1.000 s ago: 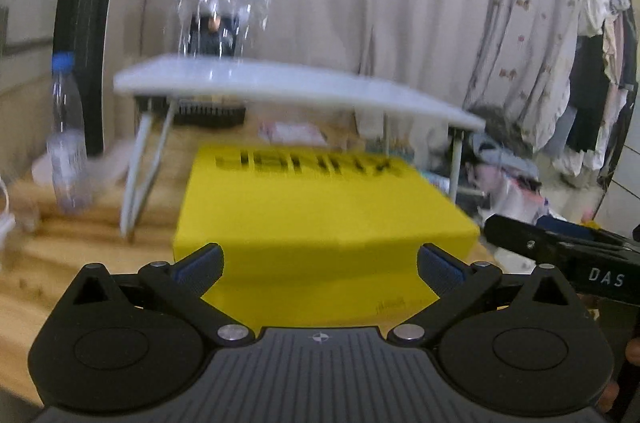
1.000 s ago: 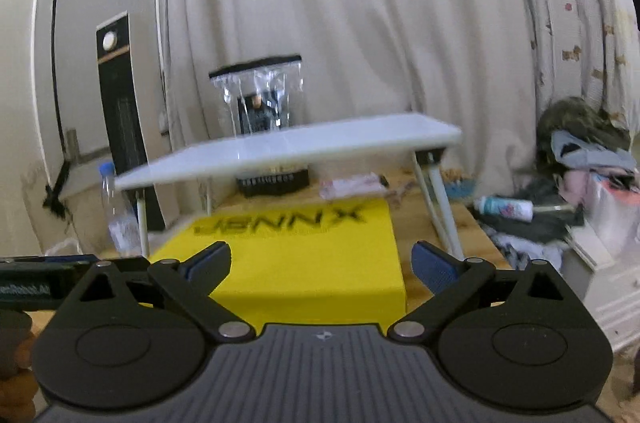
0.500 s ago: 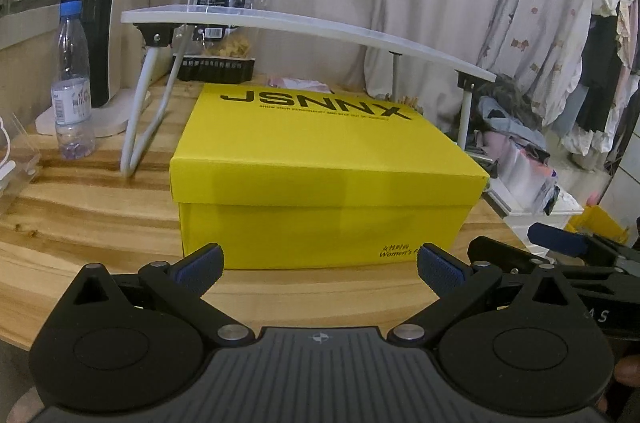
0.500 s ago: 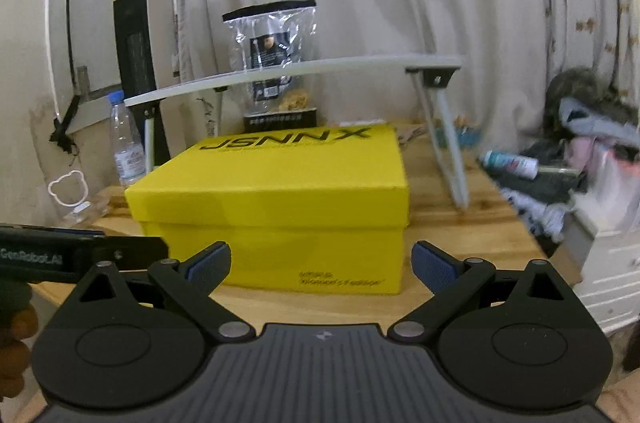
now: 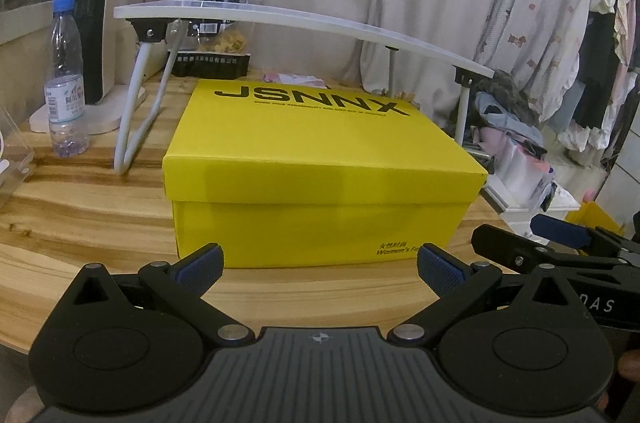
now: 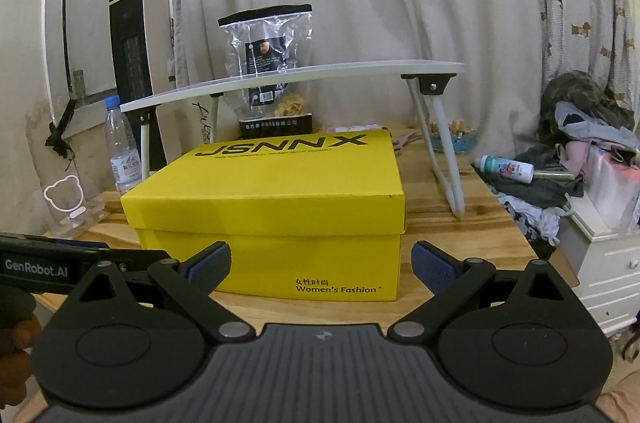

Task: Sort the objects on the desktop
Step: 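Open both grippers and withdraw from the closed box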

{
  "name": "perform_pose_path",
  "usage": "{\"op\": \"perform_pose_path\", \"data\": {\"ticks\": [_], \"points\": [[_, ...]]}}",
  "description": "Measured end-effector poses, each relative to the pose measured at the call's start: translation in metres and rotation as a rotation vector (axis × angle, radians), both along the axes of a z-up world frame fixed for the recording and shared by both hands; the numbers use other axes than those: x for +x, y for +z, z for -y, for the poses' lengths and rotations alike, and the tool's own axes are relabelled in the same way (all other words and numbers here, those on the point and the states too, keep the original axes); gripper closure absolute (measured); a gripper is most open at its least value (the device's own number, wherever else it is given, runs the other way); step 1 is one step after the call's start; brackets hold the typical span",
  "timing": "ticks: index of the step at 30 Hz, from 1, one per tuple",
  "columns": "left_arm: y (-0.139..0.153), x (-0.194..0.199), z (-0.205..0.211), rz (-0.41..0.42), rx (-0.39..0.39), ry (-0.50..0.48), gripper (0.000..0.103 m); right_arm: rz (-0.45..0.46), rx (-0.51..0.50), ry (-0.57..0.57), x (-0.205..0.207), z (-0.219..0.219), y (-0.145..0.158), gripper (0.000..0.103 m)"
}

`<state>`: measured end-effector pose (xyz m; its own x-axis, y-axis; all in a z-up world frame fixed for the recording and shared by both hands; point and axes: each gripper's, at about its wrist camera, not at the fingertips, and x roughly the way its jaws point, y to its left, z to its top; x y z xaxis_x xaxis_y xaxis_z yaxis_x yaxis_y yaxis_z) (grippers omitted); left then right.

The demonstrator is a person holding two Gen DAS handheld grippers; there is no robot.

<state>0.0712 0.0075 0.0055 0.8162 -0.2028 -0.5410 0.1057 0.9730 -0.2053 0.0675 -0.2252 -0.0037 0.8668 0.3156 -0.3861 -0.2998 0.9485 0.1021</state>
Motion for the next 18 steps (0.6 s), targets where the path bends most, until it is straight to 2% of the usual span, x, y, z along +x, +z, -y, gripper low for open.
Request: {"op": "perform_pose_path", "data": {"ticks": [18], "points": [[-0.0015,0.0044,-0.0021,-0.005,0.0,-0.018,0.0,-0.032,0.011,-0.009,0.0052,0.0003,-0.0051,0.0]]}}
